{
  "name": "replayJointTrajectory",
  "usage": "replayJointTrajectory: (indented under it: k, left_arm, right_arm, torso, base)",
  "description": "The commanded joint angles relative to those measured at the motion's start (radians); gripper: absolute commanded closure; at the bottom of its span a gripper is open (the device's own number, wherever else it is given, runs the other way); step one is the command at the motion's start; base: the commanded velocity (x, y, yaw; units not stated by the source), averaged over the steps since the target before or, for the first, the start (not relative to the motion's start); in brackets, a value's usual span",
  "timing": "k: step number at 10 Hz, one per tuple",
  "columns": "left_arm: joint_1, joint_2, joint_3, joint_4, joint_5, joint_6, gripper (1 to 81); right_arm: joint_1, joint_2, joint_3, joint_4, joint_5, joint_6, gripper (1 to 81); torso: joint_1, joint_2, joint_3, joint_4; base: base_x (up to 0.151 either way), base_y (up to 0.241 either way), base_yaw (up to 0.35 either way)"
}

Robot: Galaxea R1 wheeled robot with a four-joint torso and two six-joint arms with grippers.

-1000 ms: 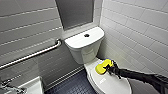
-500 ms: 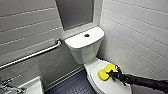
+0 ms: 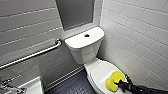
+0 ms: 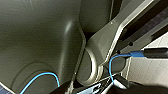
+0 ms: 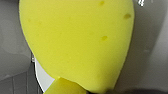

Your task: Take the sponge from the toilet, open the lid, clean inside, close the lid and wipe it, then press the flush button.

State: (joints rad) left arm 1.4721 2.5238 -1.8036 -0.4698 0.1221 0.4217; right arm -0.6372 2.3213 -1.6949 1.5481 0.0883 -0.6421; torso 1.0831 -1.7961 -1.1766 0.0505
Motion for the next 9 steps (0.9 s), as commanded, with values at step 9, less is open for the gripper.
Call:
replayJointTrajectory:
  k: [9]
  left_arm:
    - [-0.003, -0.014, 0.030, 0.002, 0.105, 0.008, 1.0]
  right_arm:
    - [-0.252, -0.264, 0.287, -0.069, 0.151, -0.001, 81.1]
  torso:
    - [0.000, 0.000, 0.000, 0.000]
  base:
    - [0.000, 0.000, 0.000]
